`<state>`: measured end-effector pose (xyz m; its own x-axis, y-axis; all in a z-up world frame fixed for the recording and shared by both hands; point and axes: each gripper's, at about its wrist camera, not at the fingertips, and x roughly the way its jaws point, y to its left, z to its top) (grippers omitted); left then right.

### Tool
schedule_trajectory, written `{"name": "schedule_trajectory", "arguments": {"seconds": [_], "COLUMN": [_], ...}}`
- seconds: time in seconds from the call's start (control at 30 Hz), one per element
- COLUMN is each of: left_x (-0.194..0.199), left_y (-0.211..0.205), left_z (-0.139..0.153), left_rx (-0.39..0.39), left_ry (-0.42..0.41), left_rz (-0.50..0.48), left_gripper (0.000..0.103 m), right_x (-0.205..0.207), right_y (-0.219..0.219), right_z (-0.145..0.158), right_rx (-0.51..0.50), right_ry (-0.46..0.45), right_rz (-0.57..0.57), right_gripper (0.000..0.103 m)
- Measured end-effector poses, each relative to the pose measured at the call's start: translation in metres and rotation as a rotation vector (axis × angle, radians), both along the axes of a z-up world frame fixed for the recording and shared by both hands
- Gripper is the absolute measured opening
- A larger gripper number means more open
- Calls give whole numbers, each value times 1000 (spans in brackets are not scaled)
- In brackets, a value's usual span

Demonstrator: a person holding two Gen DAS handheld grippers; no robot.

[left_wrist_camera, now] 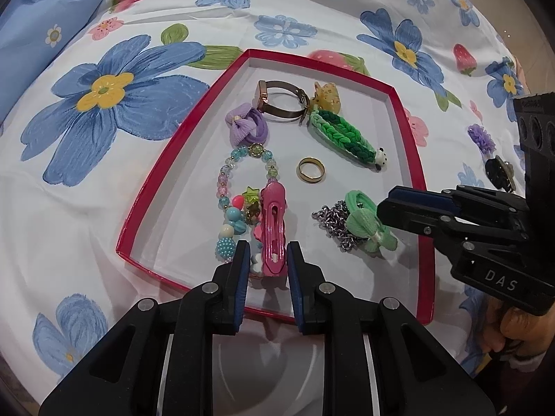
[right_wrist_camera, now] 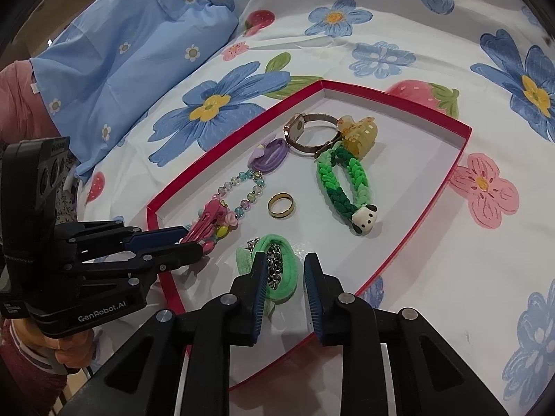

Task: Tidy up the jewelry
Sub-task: 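Open the left tool to release the clip while the right tool releases the green tie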

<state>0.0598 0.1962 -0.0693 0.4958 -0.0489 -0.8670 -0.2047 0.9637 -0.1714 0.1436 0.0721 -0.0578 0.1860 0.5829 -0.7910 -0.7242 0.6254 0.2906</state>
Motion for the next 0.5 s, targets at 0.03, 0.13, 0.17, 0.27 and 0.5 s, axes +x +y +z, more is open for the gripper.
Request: {"name": "schedule_trajectory", "arguments": {"seconds": [0.03, 0.13, 0.17, 0.27, 0.5], "left_x": [0, 0, -1, -2, -8], "left_y": [0, 1, 2, 2, 4], "left_z": [0, 0, 1, 2, 4], "left_rx": [-2, -7, -7, -3, -13], "left_ry": [0, -1, -3, -5, -11], "left_rz": [2, 4, 5, 7, 27], "left_gripper": [20, 23, 26, 28, 33], "right_x": [0, -1, -1, -3, -8], "right_y": [-1, -6, -7, -11, -22], "right_z": [1, 5, 6, 10, 20], "right_rx": [3, 24, 29, 47, 83], "right_ry": [-2, 3, 4, 3, -6], "right_rz": [-5, -13, -14, -18, -46], "right_gripper": [25, 26, 29, 30, 30]}}
